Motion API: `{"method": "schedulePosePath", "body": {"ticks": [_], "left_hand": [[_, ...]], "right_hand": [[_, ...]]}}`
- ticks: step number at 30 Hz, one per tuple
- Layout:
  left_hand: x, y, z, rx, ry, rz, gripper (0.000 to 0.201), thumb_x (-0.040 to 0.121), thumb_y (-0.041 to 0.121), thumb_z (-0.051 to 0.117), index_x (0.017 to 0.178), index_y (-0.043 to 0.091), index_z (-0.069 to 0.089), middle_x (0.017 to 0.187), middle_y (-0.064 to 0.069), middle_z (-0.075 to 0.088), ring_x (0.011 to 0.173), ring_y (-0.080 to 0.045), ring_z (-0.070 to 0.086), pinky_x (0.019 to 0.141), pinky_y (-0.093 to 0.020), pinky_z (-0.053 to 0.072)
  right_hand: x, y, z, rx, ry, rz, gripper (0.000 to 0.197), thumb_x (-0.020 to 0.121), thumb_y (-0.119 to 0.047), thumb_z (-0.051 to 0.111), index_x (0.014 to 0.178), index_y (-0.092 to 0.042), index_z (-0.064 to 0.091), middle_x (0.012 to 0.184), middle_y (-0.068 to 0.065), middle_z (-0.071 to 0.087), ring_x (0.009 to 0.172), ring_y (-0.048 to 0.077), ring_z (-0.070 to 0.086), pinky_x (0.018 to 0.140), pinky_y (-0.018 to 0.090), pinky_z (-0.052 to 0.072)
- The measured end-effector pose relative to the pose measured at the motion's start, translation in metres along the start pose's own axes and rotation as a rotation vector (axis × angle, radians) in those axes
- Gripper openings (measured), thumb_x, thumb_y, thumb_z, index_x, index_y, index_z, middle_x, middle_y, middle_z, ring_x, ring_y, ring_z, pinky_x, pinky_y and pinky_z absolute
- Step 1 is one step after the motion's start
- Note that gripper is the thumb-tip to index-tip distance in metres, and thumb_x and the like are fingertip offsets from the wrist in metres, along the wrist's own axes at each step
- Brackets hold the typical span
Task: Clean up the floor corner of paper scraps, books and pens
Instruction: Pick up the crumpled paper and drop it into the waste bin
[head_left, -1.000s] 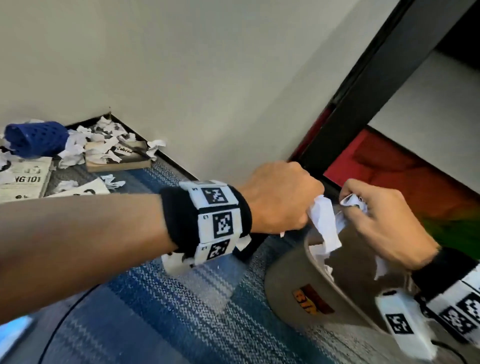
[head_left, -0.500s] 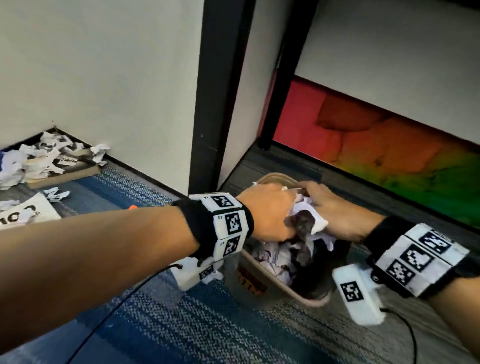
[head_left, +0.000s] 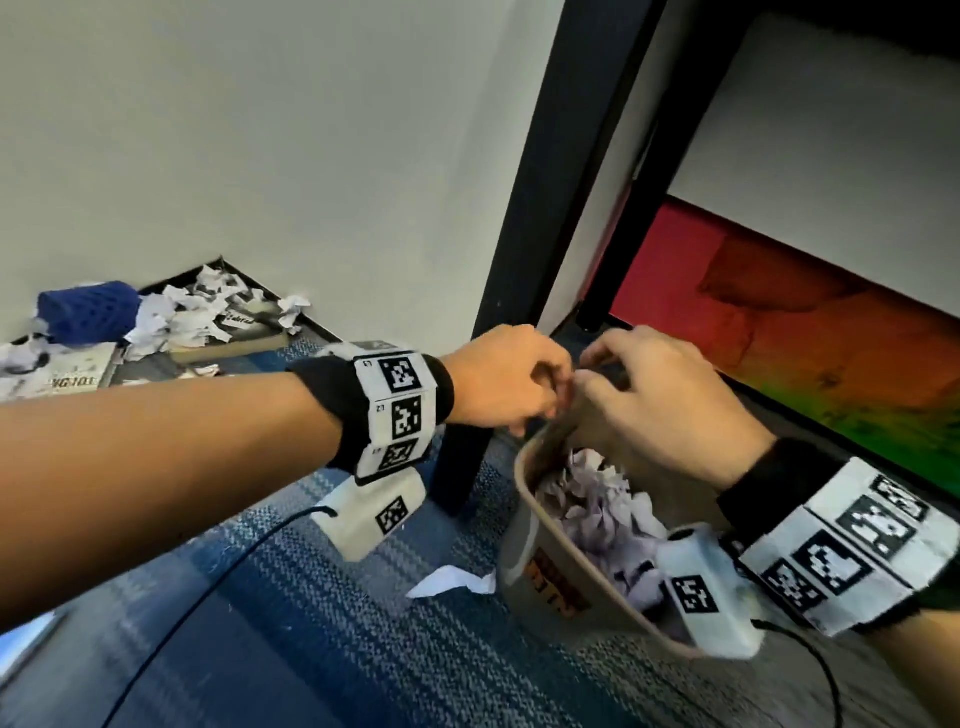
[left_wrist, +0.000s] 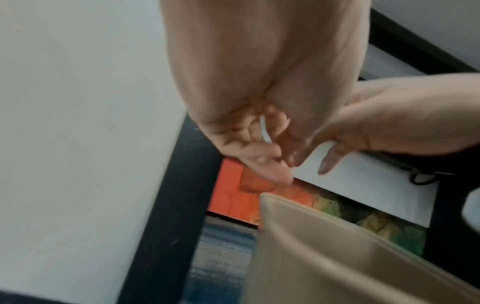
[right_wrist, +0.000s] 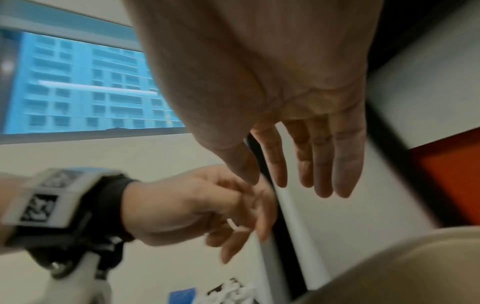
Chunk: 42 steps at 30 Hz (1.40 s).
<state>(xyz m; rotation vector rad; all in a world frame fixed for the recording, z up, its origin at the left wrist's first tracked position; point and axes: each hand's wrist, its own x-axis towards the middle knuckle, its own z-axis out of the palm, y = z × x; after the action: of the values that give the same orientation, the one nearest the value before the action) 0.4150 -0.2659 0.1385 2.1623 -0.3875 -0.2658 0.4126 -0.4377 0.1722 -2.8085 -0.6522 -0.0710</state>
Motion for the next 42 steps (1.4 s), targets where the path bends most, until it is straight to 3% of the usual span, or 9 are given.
{"method": "schedulePosePath", "body": {"ticks": [5,7,11,17,21,26,30,34,42], "left_hand": [[-0.045,-0.097,0.026,0.260,0.360,-0.120,0.013,0.087,0.012,0.053,0.081,0.023,0.049,0.076,-0.003,0.062,0.075,-0.029,0.059,0.063,-0.033,0.039],[-0.058,-0.138,0.061,0.416,0.144,-0.278,0.008,0.087,0.019,0.055,0.091,0.019,0.049,0.096,-0.008,0.062,0.091,-0.034,0.061,0.068,-0.034,0.040],[-0.058,-0.182,0.146,0.546,-0.192,-0.547,0.063,0.095,0.047,0.053,0.141,0.011,0.031,0.133,-0.017,0.044,0.111,-0.038,0.057,0.083,-0.043,0.048],[-0.061,-0.192,0.180,0.611,-0.218,-0.462,0.035,0.099,0.010,0.045,0.134,0.008,0.039,0.123,-0.019,0.052,0.108,-0.040,0.057,0.084,-0.046,0.049],[-0.047,-0.171,0.131,0.289,0.315,-0.266,0.016,0.099,0.025,0.051,0.094,0.011,0.051,0.085,-0.014,0.064,0.082,-0.039,0.061,0.066,-0.046,0.047],[-0.032,-0.096,0.054,-0.001,0.693,0.148,0.013,0.090,0.029,0.069,0.091,0.019,0.061,0.059,0.007,0.050,0.053,-0.007,0.045,0.056,-0.028,0.042],[-0.011,-0.038,0.036,0.205,0.486,0.345,0.009,0.089,0.032,0.067,0.090,0.023,0.065,0.072,0.009,0.057,0.065,-0.010,0.051,0.063,-0.028,0.046],[0.019,-0.021,0.047,0.735,0.039,0.198,0.041,0.078,0.061,0.067,0.098,0.025,0.066,0.093,0.002,0.064,0.086,-0.021,0.062,0.067,-0.031,0.045],[-0.016,-0.032,-0.061,0.789,-0.019,0.252,0.025,0.090,0.044,0.061,0.099,0.021,0.067,0.081,0.006,0.065,0.076,-0.017,0.056,0.064,-0.028,0.041]], "right_hand": [[0.006,-0.066,0.041,0.001,-0.022,-0.085,0.024,0.091,-0.046,0.050,0.099,-0.025,0.060,0.100,-0.002,0.056,0.097,0.024,0.057,0.081,0.040,0.048],[0.005,-0.074,0.057,0.005,-0.036,-0.073,0.024,0.091,-0.044,0.050,0.100,-0.024,0.061,0.101,0.000,0.056,0.097,0.026,0.058,0.083,0.041,0.049],[-0.005,-0.059,0.073,0.013,-0.071,0.001,0.025,0.092,-0.042,0.052,0.109,-0.025,0.060,0.107,0.000,0.052,0.097,0.023,0.057,0.082,0.035,0.047],[-0.046,-0.030,0.077,-0.087,-0.103,0.009,0.054,0.093,-0.047,0.051,0.137,-0.018,0.043,0.132,0.001,0.039,0.117,0.019,0.048,0.096,0.035,0.045],[-0.070,-0.022,0.087,-0.164,-0.095,0.046,0.040,0.096,-0.054,0.038,0.114,-0.020,0.051,0.111,-0.003,0.047,0.096,0.019,0.054,0.079,0.033,0.047],[-0.077,-0.014,0.089,-0.115,-0.086,-0.053,0.024,0.099,-0.045,0.040,0.090,-0.023,0.047,0.091,-0.004,0.050,0.081,0.021,0.052,0.068,0.035,0.043],[-0.078,-0.014,0.086,-0.111,-0.188,-0.107,0.021,0.101,-0.040,0.034,0.095,-0.022,0.043,0.095,0.000,0.057,0.083,0.024,0.057,0.071,0.039,0.045],[-0.076,-0.017,0.075,-0.162,-0.255,-0.158,0.022,0.100,-0.042,0.033,0.099,-0.023,0.044,0.100,0.001,0.061,0.083,0.023,0.061,0.070,0.034,0.046],[-0.021,-0.049,0.043,-0.334,-0.124,-0.174,0.037,0.096,-0.055,0.033,0.078,-0.028,0.050,0.068,-0.007,0.057,0.063,0.018,0.058,0.061,0.038,0.050]]}}
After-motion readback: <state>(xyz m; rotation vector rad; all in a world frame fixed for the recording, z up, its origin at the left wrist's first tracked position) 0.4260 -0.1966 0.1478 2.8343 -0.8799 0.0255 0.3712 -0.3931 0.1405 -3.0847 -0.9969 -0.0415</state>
